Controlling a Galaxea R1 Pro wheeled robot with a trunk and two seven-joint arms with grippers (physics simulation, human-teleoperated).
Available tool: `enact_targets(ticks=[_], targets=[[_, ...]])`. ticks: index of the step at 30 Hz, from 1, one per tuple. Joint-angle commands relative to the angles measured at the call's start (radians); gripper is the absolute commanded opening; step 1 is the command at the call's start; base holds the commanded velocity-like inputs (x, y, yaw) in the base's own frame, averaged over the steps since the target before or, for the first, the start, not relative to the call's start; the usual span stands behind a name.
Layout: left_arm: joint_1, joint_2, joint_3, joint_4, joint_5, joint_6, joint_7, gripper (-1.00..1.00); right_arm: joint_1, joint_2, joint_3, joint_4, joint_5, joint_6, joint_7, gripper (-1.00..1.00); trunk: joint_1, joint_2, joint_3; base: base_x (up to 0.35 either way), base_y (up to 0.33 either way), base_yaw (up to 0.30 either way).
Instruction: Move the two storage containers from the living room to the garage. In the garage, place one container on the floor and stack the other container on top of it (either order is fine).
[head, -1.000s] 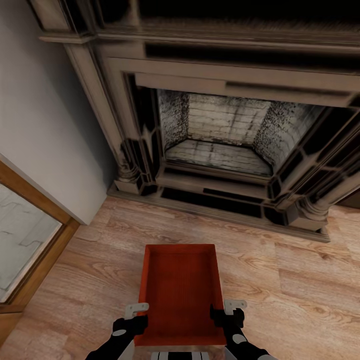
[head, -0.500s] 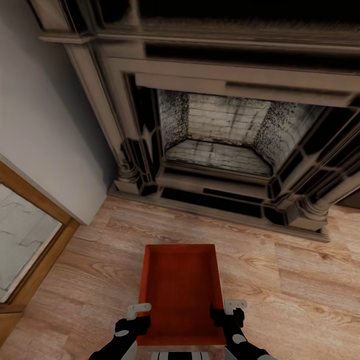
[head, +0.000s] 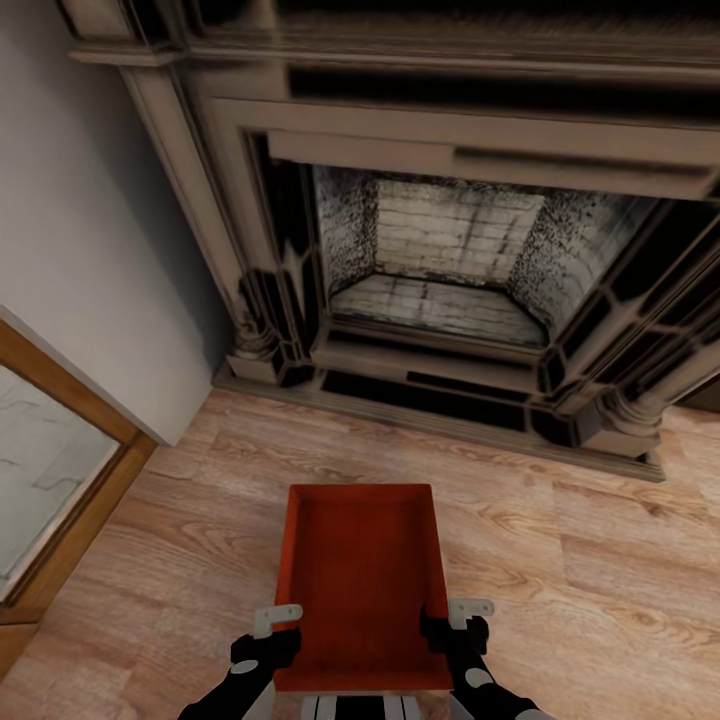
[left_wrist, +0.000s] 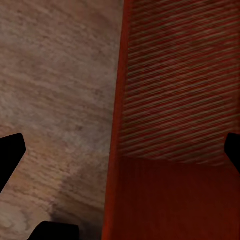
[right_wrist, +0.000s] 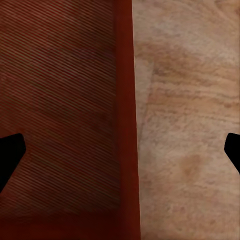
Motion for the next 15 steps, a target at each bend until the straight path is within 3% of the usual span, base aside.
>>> enact_targets(ticks=[1, 15], targets=[[-0.001, 0.0, -0.009, 0.001, 0.011, -0.004, 0.005, 1.0, 0.0, 0.0, 0.001, 0.001, 0.007, -0.001, -0.008, 1.0, 0.004, -0.007, -0.004, 0.0, 0.0, 0.0], [0.0, 0.001, -0.008, -0.001, 0.012, -0.007, 0.006, 1.0, 0.0, 0.002, 0.002, 0.002, 0.007, 0.001, -0.007, 1.0, 0.054, -0.098, -0.044, 0.0, 0.0, 0.0]])
